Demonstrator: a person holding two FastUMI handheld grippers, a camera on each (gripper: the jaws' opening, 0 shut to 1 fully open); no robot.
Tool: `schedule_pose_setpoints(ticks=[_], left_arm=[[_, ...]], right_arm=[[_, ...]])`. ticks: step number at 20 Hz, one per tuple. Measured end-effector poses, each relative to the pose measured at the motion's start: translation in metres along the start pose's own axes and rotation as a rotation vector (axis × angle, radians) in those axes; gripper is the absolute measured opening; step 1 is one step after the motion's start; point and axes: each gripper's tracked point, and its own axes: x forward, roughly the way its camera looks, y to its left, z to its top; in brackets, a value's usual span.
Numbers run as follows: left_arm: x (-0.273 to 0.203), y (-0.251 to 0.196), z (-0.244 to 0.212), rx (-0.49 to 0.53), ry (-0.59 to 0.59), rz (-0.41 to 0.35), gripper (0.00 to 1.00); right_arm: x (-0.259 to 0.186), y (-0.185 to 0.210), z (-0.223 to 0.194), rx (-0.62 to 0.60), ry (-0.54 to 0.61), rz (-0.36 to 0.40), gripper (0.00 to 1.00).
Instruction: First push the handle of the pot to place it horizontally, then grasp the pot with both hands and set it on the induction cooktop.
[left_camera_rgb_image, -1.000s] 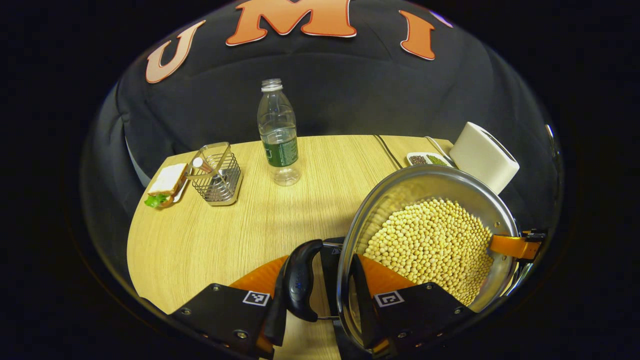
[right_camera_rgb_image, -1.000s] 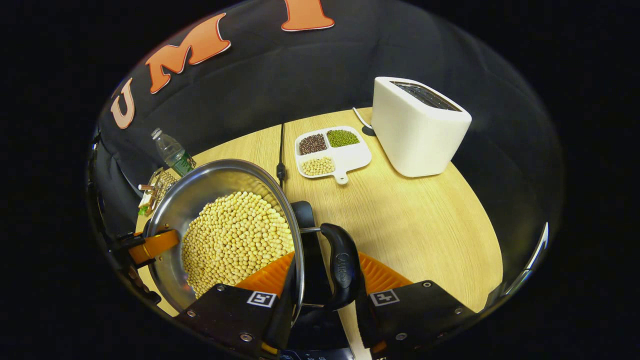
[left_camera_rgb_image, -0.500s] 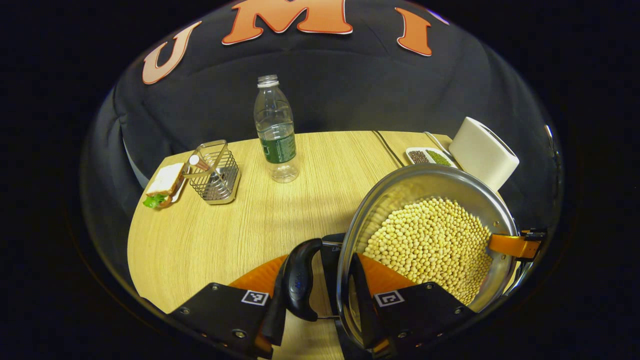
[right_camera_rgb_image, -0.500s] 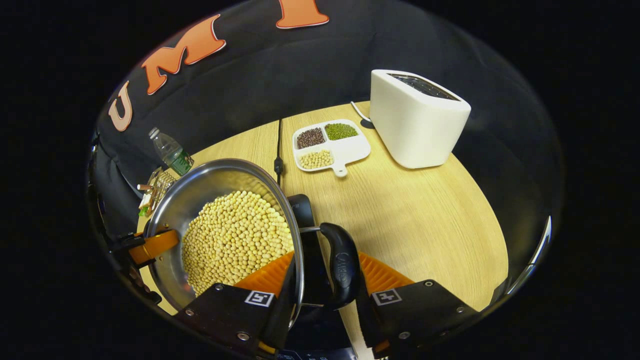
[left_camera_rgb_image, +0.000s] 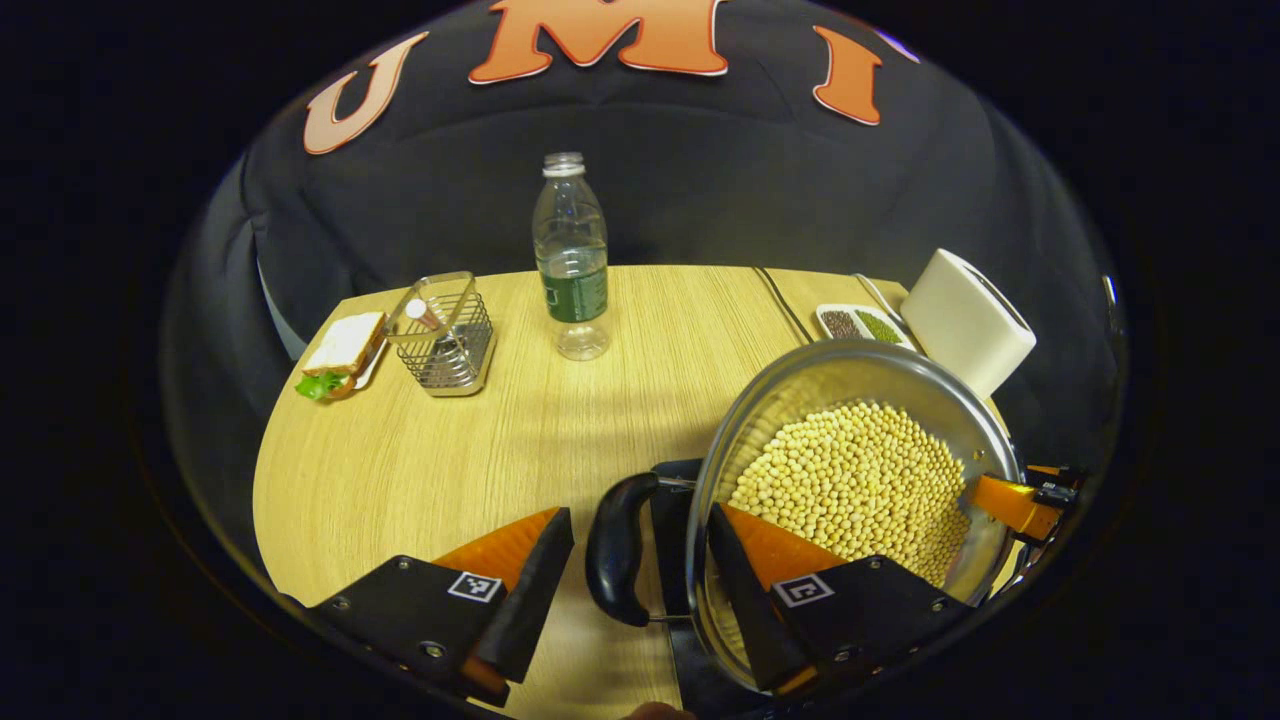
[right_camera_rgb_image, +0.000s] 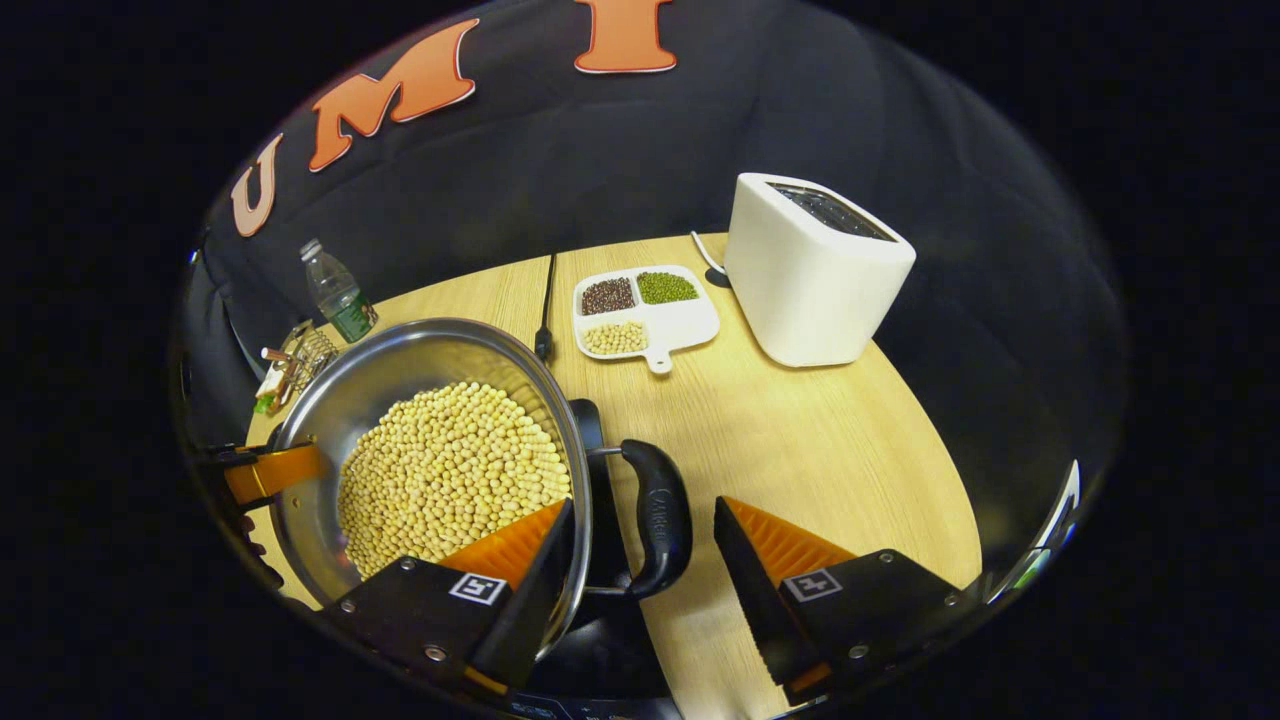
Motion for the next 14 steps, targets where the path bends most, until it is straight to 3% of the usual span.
schedule_pose_setpoints(ticks=[3,10,14], left_arm=[[-0.017,0.011,0.012,-0.003,-0.052,0.011,0.94],[-0.097,0.036,0.087,0.085,-0.342,0.062,0.92],[-0.162,0.044,0.133,0.059,-0.480,0.053,0.92]], right_arm=[[-0.021,-0.006,0.018,0.003,-0.075,0.002,0.90],[-0.097,-0.017,0.101,-0.102,-0.364,-0.006,0.92],[-0.162,-0.014,0.152,-0.123,-0.539,-0.014,0.94]])
